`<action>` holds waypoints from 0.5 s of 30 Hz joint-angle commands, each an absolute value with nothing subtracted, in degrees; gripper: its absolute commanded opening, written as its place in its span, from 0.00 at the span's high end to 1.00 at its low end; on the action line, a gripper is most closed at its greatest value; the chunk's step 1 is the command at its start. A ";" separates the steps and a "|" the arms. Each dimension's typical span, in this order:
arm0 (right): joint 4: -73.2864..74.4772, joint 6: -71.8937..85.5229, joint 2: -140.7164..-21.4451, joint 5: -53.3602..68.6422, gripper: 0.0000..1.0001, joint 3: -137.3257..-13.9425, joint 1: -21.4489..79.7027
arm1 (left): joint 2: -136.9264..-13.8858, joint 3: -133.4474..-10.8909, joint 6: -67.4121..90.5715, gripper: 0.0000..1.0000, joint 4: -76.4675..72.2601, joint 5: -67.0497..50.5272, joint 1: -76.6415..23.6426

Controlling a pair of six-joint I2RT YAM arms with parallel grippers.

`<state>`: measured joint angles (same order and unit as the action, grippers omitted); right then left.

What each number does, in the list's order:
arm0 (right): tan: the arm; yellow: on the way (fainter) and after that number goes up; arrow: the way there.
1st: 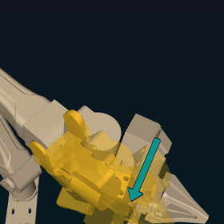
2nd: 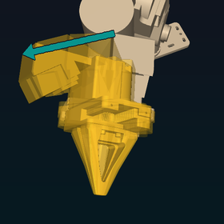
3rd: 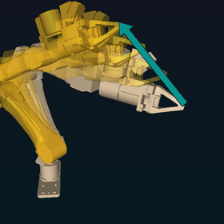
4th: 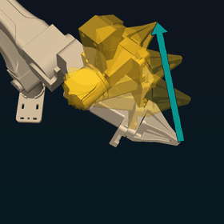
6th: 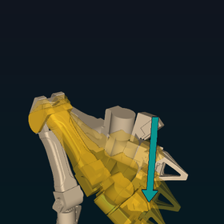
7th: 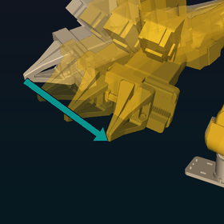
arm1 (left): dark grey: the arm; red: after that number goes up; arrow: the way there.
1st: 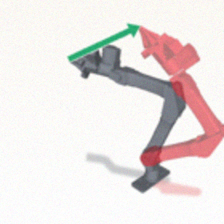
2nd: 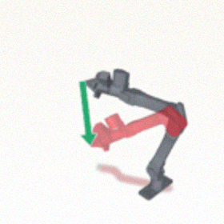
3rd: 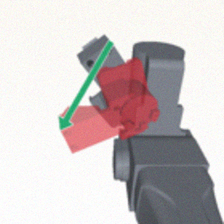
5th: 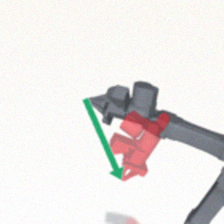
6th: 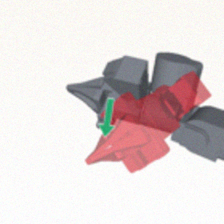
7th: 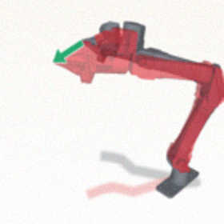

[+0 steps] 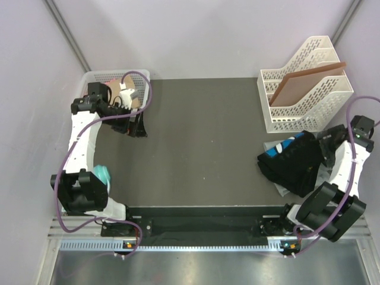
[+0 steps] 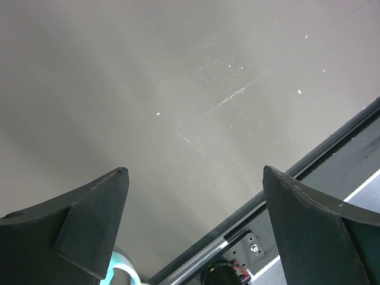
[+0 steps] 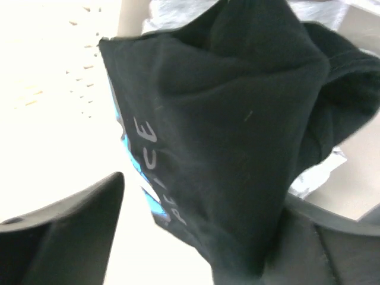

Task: Fold and stack the t-shirts
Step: Put the neatly folded tshirt into the corner of the board with the right arm

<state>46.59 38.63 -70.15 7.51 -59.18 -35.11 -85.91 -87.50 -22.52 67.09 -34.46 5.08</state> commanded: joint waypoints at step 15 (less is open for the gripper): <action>59.85 43.50 -62.23 2.28 0.06 -80.15 -35.96 | -83.06 -89.74 -25.31 0.01 70.05 -34.19 6.68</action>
